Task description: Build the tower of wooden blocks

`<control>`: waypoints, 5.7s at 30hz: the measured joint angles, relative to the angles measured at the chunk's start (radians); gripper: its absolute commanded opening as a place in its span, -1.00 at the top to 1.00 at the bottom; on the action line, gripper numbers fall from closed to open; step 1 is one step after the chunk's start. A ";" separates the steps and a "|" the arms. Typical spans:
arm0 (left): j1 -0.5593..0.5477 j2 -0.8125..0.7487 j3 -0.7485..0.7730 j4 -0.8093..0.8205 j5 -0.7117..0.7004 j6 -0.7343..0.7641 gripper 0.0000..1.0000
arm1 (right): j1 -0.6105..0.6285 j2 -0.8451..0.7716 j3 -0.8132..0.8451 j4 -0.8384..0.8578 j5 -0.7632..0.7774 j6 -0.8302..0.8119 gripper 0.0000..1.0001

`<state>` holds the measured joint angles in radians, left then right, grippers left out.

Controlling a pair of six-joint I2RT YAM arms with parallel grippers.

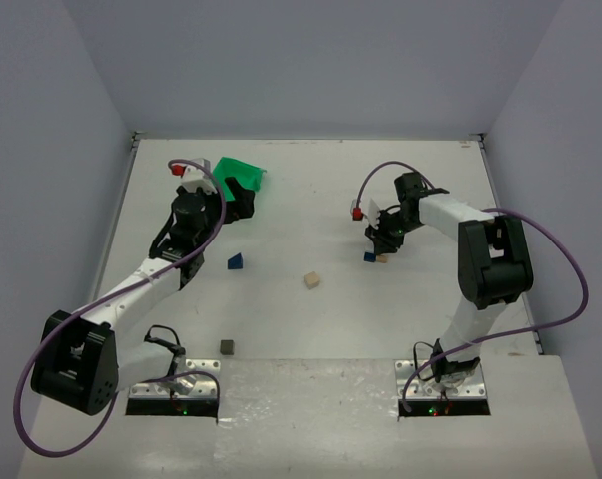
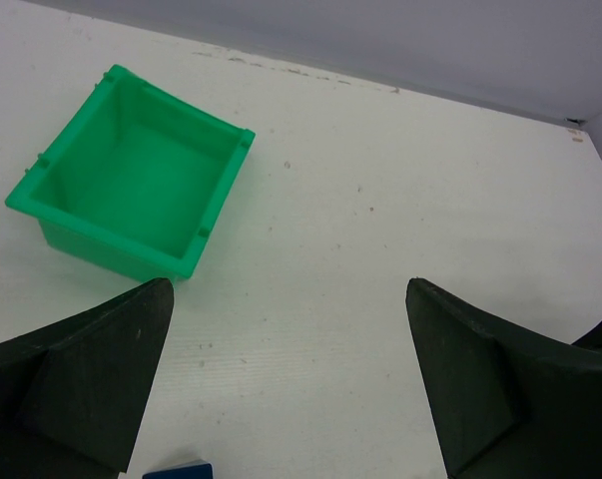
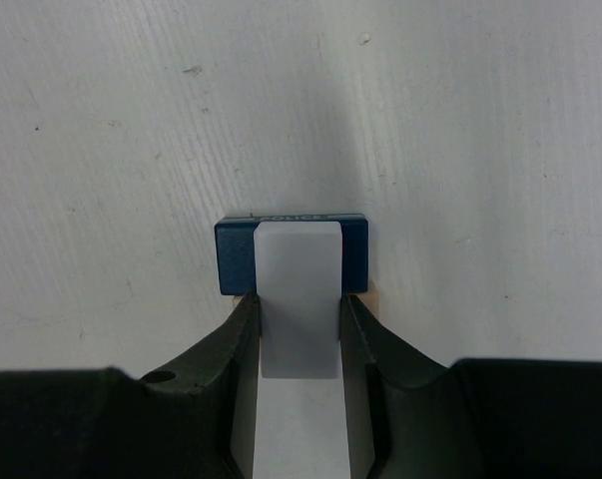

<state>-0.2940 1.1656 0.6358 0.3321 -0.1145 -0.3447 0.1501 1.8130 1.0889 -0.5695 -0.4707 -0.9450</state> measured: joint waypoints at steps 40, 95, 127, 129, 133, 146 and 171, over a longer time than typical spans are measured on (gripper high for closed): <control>-0.019 0.048 0.037 -0.011 0.026 0.027 -1.00 | -0.004 0.003 0.000 0.000 0.015 -0.021 0.17; -0.034 -0.109 0.016 -0.067 -0.165 -0.077 -1.00 | 0.565 -0.267 0.084 0.281 0.451 1.117 -0.97; -0.034 -0.143 -0.028 -0.066 -0.144 -0.083 -1.00 | 0.700 0.003 -0.014 0.225 0.579 1.335 0.43; -0.034 -0.143 -0.028 -0.066 -0.144 -0.083 -1.00 | 0.703 0.003 -0.014 0.225 0.583 1.338 0.53; -0.034 -0.143 -0.028 -0.066 -0.144 -0.083 -1.00 | 0.706 0.002 -0.014 0.226 0.590 1.337 0.67; -0.034 -0.150 -0.029 -0.068 -0.159 -0.075 -1.00 | 0.564 -0.040 0.199 0.286 0.454 0.944 0.81; -0.034 -0.042 0.017 -0.108 -0.065 -0.031 -1.00 | 0.128 -0.246 0.050 -0.060 0.299 0.169 0.77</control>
<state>-0.3279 1.1233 0.6526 0.2244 -0.1793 -0.3757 0.2777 1.5666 1.1384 -0.6300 -0.1721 -0.7763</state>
